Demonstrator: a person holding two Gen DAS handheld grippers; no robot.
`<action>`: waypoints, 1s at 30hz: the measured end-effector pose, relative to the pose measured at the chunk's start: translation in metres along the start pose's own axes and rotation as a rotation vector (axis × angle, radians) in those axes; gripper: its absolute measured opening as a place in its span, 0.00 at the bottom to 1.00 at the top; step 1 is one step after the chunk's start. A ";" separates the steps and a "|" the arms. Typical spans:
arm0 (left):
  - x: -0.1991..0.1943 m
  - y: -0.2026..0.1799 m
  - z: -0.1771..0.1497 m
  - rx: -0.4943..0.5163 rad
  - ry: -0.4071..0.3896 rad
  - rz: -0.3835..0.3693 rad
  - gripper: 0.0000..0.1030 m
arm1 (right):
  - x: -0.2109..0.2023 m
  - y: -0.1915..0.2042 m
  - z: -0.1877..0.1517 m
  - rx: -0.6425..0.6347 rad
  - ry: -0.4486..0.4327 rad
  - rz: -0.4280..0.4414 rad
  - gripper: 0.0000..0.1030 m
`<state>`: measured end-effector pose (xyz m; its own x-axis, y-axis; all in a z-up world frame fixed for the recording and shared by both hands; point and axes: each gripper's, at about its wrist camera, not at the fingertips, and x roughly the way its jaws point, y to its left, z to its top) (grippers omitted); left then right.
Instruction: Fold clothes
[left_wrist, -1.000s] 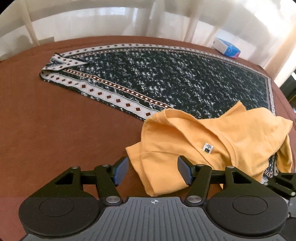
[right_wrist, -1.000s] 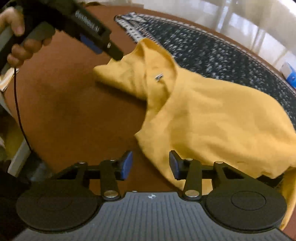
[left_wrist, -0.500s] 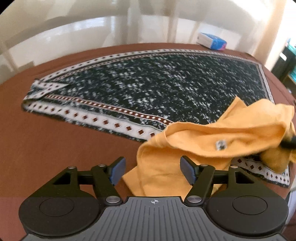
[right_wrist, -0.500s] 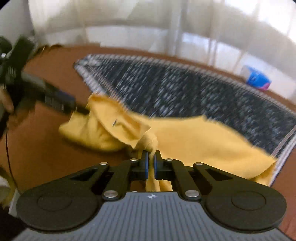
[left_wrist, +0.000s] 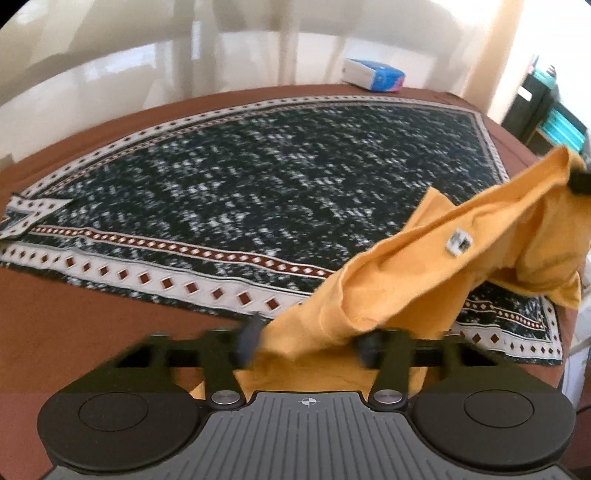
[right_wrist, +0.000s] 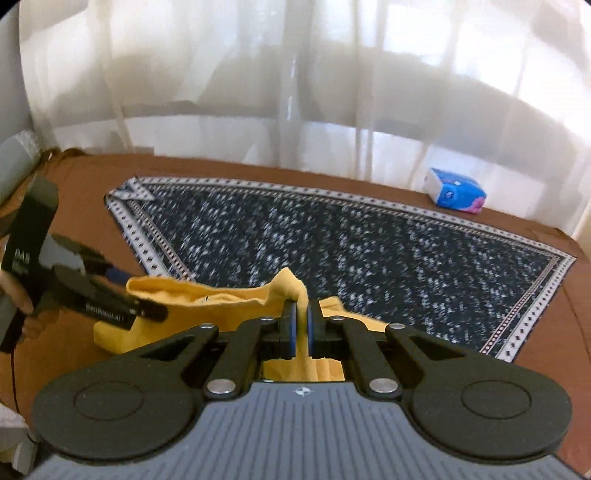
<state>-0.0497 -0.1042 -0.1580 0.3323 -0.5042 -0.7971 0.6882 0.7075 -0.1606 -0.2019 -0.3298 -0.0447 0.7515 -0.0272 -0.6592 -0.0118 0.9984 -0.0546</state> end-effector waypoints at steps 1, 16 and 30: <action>-0.001 -0.002 0.002 -0.008 -0.010 -0.002 0.00 | -0.002 -0.003 0.001 0.004 -0.009 -0.007 0.06; -0.143 -0.098 0.103 -0.106 -0.489 0.084 0.00 | -0.103 -0.109 0.065 0.001 -0.317 -0.041 0.00; -0.136 -0.181 0.127 -0.109 -0.492 0.168 0.00 | -0.059 -0.088 -0.056 0.160 -0.018 0.293 0.65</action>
<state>-0.1376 -0.2272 0.0535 0.7137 -0.5334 -0.4540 0.5371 0.8328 -0.1341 -0.2821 -0.4188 -0.0430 0.7432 0.2620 -0.6156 -0.1266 0.9586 0.2551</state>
